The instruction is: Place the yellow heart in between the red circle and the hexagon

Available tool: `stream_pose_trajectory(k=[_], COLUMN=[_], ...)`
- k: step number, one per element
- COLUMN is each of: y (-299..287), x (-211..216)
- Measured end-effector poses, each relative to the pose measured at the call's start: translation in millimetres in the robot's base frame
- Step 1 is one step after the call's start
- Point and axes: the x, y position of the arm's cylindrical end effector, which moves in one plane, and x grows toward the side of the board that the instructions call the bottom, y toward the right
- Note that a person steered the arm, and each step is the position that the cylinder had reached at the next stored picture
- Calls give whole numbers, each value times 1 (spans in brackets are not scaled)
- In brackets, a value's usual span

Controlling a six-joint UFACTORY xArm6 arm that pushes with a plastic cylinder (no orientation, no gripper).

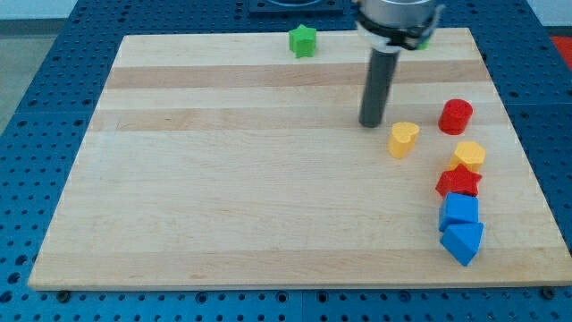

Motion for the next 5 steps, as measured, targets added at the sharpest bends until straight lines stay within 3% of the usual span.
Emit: stream_pose_trajectory(k=[2, 5], y=[-17, 71], x=[22, 39])
